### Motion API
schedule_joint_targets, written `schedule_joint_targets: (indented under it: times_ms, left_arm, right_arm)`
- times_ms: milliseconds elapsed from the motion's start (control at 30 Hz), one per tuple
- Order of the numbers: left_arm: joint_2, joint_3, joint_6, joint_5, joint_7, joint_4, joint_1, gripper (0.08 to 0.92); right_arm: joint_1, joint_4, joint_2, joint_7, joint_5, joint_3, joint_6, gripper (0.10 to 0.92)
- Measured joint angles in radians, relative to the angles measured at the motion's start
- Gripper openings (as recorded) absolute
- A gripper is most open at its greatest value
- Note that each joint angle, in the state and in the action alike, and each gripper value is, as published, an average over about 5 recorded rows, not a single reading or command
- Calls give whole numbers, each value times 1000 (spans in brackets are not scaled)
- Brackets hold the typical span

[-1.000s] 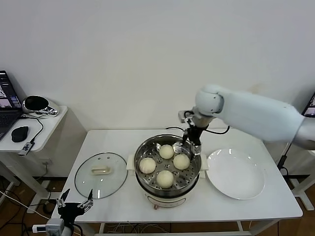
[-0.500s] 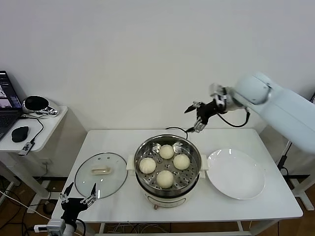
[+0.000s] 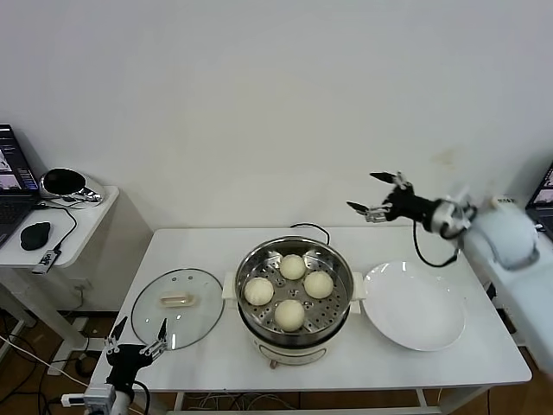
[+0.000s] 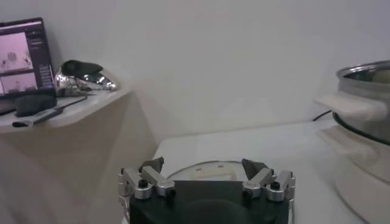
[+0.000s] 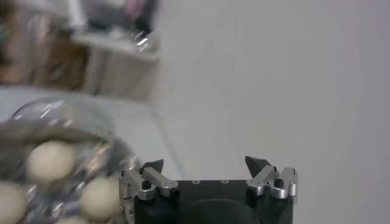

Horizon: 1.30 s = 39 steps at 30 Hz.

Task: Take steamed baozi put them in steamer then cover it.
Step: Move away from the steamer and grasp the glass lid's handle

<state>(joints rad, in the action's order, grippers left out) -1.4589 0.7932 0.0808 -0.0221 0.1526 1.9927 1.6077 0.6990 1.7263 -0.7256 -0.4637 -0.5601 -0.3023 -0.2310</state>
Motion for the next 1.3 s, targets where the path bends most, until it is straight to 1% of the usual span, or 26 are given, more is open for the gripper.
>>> schedule_joint_targets:
  times_ms: [267,433,633,767,1000,1133,1300]
  left_arm:
    - [11,8,-41,109,-5,-26,-19,823]
    - [17,9,-95,274,-39,-45,-27,823]
    - [42,13,-150,533,-93,-73,-44,823]
    - [76,6,-169,724,-133,-100,-44,823]
    - [167,-34,-167,1011,-211,-150,-56,823]
    - [214,-66,-158,1112,-226,-169,-71,823]
    - [241,-107,-135,1173,-223,-188,-98,823]
  right_arm:
    - [414,43,-176,152,-26,-324,171,823]
    - [580,52,-271,207,-33,-410,238,823]
    - [684,57,-361,253,-32,-457,289,823]
    - [723,68,-399,271,-32,-474,306,823]
    - [771,77,-443,291,-31,-495,325,823]
    - [794,79,-457,296,-30,-508,334,823]
    - [812,80,-468,297,-23,-514,340,823]
